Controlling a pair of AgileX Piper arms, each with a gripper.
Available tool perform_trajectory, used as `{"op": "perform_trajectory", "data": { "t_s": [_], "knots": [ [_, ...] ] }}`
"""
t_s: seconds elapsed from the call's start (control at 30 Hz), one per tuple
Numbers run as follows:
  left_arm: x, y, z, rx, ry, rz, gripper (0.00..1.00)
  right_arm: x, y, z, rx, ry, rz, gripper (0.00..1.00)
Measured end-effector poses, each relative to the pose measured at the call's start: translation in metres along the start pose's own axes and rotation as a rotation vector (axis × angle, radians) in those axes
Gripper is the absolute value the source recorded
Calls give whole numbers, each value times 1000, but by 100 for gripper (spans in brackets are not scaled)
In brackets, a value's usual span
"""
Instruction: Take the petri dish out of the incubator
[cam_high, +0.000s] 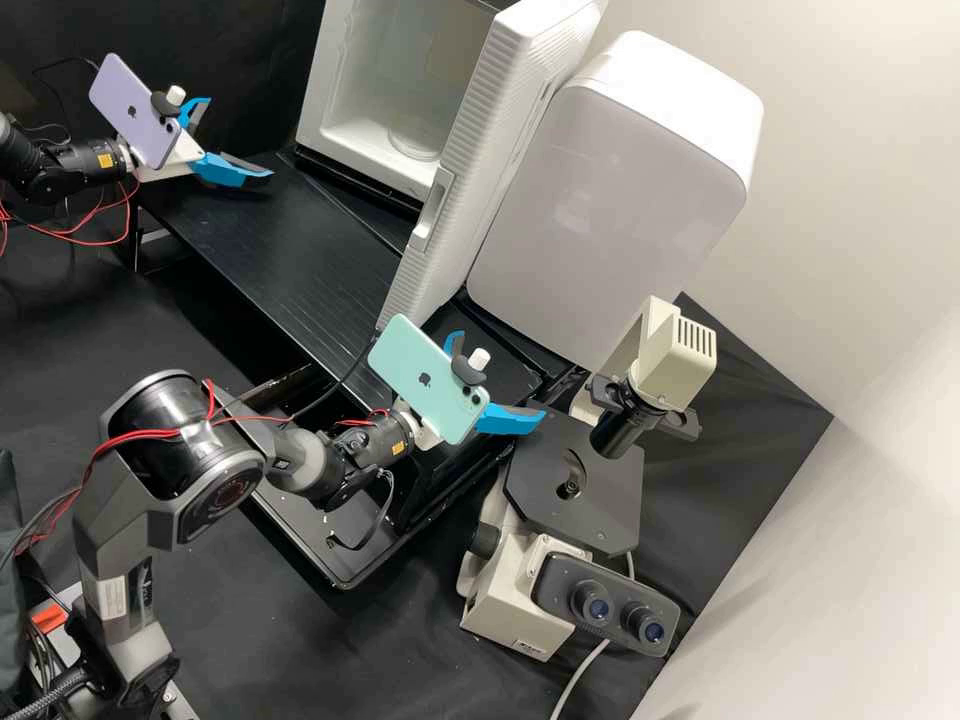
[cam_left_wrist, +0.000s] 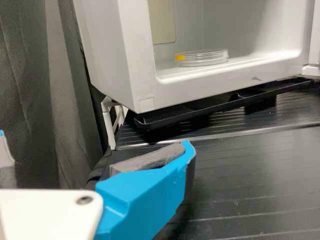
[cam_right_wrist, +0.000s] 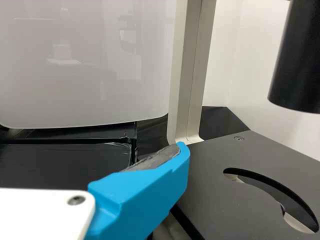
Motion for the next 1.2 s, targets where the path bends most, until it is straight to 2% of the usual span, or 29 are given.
{"op": "perform_trajectory", "data": {
  "t_s": [0.37,0.67,0.83,1.07,1.2],
  "knots": [
    [0,0,1,6,-7,-1,100,0,0,0,0,0,0,100],
    [0,-1,10,50,-73,-8,100,0,0,0,0,0,0,100],
    [4,10,27,94,-196,25,100,0,0,0,0,0,0,100],
    [16,33,59,203,-398,107,100,0,0,0,0,0,0,100],
    [28,39,74,216,-514,117,100,0,0,0,0,0,0,100]
  ]
}}
